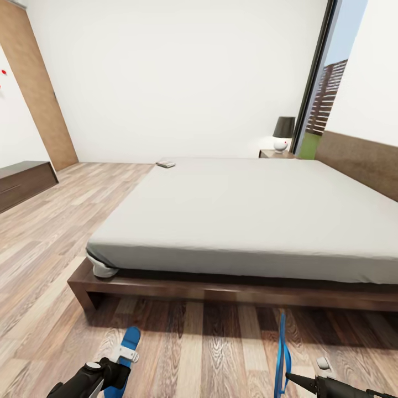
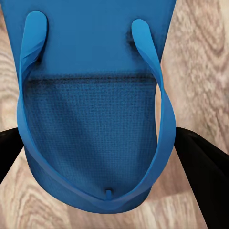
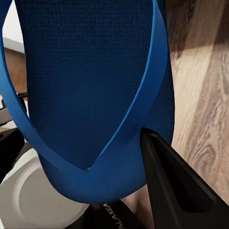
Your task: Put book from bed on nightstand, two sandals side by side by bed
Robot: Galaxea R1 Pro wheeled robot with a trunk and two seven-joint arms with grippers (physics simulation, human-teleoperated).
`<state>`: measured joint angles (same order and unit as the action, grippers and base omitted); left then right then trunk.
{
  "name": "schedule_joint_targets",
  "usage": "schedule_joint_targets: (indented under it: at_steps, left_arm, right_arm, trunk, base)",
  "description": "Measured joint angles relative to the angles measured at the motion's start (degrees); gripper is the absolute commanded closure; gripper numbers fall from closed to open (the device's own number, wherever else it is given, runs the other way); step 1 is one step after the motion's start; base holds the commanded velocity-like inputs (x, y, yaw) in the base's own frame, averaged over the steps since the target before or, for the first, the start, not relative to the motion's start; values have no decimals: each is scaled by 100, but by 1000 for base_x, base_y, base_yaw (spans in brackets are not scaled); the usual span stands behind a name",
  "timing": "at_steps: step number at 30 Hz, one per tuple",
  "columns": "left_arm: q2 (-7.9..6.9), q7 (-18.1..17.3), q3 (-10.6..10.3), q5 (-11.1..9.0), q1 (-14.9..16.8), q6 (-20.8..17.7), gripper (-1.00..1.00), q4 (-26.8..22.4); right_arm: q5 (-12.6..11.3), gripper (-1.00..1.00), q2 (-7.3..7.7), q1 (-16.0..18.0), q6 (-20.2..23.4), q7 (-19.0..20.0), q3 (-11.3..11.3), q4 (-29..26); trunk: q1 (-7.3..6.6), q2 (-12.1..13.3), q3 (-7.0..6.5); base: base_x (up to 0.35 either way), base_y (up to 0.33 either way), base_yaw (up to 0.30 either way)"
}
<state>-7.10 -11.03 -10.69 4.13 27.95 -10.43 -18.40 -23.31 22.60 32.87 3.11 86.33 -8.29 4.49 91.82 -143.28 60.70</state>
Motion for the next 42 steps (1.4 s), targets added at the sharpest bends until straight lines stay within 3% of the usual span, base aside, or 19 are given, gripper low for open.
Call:
schedule_joint_targets:
  at_steps: [25, 27, 28, 29, 31, 32, 36, 39, 42]
  left_arm:
    - [9, 4, 8, -12, -9, -1, 100, 0]
    - [13, 6, 19, -19, -8, -13, 100, -1]
    - [23, 5, 52, -64, -8, -21, 100, -7]
    - [31, -1, 139, -260, -3, -35, 100, -34]
    - [23, -17, 206, -631, 42, -328, 100, -80]
    - [7, -39, 228, -817, 120, -796, 100, -231]
    - [-171, -421, 255, -1065, 464, -2467, 100, -1316]
    - [-214, -558, 250, -1052, 505, -2800, 100, -1576]
    - [-263, -577, 245, -1005, 514, -2826, 100, -1614]
  right_arm:
    - [0, 100, 0, 1, -2, 0, 0, 0]
    - [0, 100, 0, 1, -3, 0, 8, 0]
    - [0, 100, 0, 1, -3, 0, 7, 0]
    - [0, 100, 0, 0, -3, 0, 7, 0]
    - [0, 100, 0, 0, -2, -1, 7, 0]
    - [0, 100, 0, 0, -1, -5, 6, 0]
    - [0, 100, -2, 0, -1, -9, 6, -1]
    - [0, 100, -20, 0, -2, -21, 4, 0]
    - [0, 100, -25, 0, -4, -25, 6, 0]
  trunk:
    - [64, -34, 554]
    - [64, -34, 555]
    - [64, -34, 555]
    - [64, -34, 555]
    - [64, -34, 555]
    - [64, -34, 554]
    - [63, -34, 554]
    - [64, -34, 555]
    - [64, -34, 555]
  base:
    - [0, 0, 0]
    - [0, 0, 0]
    - [0, 0, 0]
    - [0, 0, 0]
    - [0, 0, 0]
    - [0, 0, 0]
    - [0, 0, 0]
    - [0, 0, 0]
    - [0, 0, 0]
